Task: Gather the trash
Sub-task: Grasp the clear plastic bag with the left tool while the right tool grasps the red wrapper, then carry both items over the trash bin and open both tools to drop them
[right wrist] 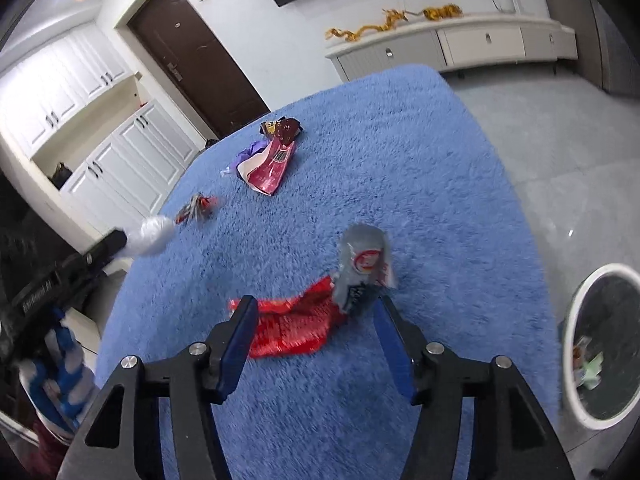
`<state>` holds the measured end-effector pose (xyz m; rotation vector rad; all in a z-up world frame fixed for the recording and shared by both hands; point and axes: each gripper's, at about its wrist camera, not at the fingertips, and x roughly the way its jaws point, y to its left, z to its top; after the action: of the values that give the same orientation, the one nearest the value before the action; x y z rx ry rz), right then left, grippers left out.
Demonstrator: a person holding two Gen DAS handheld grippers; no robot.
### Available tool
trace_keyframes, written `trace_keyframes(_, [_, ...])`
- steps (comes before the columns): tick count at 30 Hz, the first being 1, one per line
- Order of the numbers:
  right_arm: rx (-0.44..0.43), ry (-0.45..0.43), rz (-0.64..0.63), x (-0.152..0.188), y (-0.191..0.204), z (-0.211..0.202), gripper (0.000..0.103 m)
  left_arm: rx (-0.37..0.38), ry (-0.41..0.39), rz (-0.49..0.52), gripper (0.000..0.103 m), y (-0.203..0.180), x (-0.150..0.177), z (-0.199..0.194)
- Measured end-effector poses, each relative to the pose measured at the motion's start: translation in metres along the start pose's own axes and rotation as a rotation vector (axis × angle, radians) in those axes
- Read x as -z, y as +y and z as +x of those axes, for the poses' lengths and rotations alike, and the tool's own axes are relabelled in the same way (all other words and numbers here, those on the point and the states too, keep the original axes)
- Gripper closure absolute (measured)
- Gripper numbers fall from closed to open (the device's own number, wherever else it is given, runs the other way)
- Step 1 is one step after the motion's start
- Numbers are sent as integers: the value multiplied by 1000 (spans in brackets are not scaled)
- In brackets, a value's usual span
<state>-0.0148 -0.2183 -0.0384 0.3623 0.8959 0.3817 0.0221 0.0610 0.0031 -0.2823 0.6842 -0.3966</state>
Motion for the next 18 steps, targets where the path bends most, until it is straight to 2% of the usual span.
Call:
trace_keyframes(3, [18,10,19,-8,3,9,45,-1,4,-14,91,9,0,2])
trace_keyframes(7, [116,32,-51,-11,16,25,45,-10,5,-24,91,17,1,4])
trace_keyframes(9, [162,26,-99,-9,22,29,52,-19,5,-16,91,19,2,5])
trace_keyframes(11, [213,22,-154,-5,28,32,76,-23,6,-8,91,19,3,5])
trace_keyframes(12, [211,19,-157,-4,26,32,80,-25,6,-4,91,18,3,5])
trace_keyframes(18, [158,0,-132,-1,17,22,81,-27,6,2,91,14,5,2])
